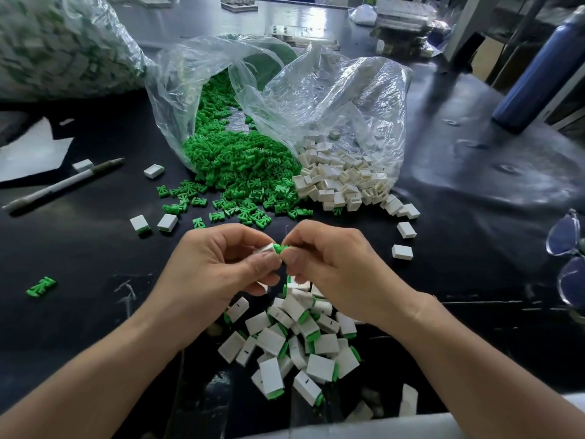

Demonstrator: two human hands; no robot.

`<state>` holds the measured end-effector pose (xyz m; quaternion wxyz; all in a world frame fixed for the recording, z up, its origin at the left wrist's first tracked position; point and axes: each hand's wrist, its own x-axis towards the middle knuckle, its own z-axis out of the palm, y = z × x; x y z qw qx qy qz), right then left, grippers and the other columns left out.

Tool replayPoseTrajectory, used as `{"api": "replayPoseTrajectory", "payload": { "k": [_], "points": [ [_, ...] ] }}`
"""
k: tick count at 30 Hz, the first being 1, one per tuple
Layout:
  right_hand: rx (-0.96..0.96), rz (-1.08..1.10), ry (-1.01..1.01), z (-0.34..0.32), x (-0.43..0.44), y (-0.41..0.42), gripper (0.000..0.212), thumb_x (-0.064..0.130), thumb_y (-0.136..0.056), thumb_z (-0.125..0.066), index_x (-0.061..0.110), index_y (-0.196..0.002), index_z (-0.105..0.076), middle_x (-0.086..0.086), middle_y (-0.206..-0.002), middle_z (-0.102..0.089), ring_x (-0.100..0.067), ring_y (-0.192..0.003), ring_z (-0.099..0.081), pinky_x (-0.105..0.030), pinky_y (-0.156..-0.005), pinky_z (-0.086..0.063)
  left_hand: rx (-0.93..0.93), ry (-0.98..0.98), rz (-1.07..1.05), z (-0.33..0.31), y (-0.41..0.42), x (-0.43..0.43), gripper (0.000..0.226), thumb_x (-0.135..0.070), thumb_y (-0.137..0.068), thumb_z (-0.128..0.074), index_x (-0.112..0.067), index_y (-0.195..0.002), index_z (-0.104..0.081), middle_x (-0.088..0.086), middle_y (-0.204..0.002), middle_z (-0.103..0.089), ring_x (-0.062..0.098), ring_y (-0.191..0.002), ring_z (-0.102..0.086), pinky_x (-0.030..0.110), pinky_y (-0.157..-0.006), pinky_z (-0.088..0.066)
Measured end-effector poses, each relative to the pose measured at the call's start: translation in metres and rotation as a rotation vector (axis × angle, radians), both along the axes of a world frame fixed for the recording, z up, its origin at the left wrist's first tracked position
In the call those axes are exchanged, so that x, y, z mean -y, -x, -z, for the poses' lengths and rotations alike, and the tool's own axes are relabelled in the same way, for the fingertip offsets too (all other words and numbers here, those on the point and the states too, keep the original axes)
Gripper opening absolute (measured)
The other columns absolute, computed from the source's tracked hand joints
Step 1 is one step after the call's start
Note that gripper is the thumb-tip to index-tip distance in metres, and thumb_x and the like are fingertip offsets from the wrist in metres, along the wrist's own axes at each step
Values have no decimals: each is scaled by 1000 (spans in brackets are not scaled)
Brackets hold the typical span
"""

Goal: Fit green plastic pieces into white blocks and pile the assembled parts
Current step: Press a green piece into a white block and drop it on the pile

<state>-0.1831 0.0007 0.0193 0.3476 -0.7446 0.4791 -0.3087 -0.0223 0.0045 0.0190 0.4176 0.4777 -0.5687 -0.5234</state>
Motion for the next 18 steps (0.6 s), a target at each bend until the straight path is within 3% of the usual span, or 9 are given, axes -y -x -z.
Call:
{"api": "replayPoseTrajectory", "payload": {
  "k": [4,7,9,13,18],
  "points": [
    [28,-10,-47,0,0,-2,25,17,-92,-52,29,-70,-49,9,-63,-56,-11,-63,-55,-35,-66,-50,-22,39,4,-2,-1,-1,24,-18,-61,-67,-6,-81,-69,11,-70,-72,15,-58,-68,17,-50,-52],
    [2,-30,-2,0,-2,-3,24,15,-94,-49,24,-71,-49,8,-65,-54,-17,-67,-54,-41,-68,-48,-10,68,6,-2,-2,-2,20,-18,-61,-67,-8,-79,-69,10,-69,-72,13,-56,-67,16,-50,-51],
    [-95,-71,77,0,-2,-2,20,13,-94,-48,17,-74,-47,3,-67,-51,-22,-67,-49,-41,-64,-43,39,103,22,-2,-2,-3,17,-17,-61,-67,-10,-76,-69,11,-67,-70,11,-54,-65,16,-50,-51],
    [-314,-155,253,-5,-2,1,19,13,-91,-46,22,-77,-37,11,-64,-35,-15,-63,-34,-29,-59,-27,98,147,71,1,-3,-5,11,-11,-64,-68,-7,-74,-70,17,-64,-66,13,-52,-63,18,-50,-51],
    [-522,-209,404,-4,-6,0,20,4,-85,-52,15,-72,-42,5,-67,-36,-17,-58,-33,-31,-51,-30,264,272,82,6,-3,-8,5,-11,-68,-72,-12,-72,-70,7,-61,-68,16,-50,-62,22,-50,-53]
  ]
}}
